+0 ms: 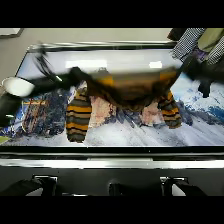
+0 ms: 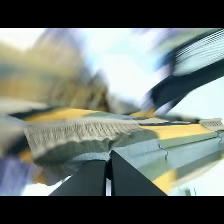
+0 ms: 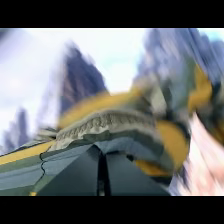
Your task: Fold the clothes and pants, and hang the long-sleeved shirts on hangers.
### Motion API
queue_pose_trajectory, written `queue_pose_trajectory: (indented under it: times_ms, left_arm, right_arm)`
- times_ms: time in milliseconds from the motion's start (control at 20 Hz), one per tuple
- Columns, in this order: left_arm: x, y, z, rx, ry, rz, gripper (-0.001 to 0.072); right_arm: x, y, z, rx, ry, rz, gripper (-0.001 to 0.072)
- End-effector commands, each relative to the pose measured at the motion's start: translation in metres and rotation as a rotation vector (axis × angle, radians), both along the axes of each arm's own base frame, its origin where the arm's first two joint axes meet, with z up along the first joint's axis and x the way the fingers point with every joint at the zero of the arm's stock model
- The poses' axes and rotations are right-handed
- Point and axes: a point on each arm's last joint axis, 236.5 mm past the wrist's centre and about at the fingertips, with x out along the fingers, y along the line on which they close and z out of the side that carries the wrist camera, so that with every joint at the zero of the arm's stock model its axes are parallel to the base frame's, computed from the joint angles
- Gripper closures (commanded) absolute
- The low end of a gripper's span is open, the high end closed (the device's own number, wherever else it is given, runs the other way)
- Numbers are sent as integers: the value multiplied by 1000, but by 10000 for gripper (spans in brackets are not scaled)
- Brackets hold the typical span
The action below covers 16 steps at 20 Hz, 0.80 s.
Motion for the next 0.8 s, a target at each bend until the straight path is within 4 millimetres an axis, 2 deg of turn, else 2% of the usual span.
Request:
queue_pose_trajectory:
  times_ms: [0, 100, 200, 350, 450, 500, 600, 650, 750]
  left_arm:
    - [-39, 52, 143, 89, -333, 55, 680]
    - [-84, 63, 186, 113, -439, 58, 680]
    - [-130, 71, 214, 118, -517, 56, 680]
    - [-188, 80, 232, 118, -558, 47, 680]
    - [-211, 89, 235, 116, -554, 70, 680]
    - [-217, 95, 237, 113, -551, 98, 680]
    - [-218, 103, 238, 106, -540, 135, 680]
    - [-213, 104, 235, 98, -518, 145, 680]
    - [-192, 100, 212, 103, -443, 141, 680]
  right_arm:
    - [-43, -3, 143, -74, -284, -33, 685]
    - [-92, 7, 183, -125, -353, -12, 685]
    - [-141, 13, 198, -172, -378, -4, 685]
    - [-203, 13, 201, -244, -389, -24, 684]
    - [-230, 10, 214, -267, -449, -60, 684]
    - [-239, 8, 224, -267, -493, -81, 684]
    - [-240, 7, 239, -225, -546, -109, 684]
    - [-232, 5, 240, -177, -538, -124, 684]
    - [-198, 2, 222, -73, -428, -141, 684]
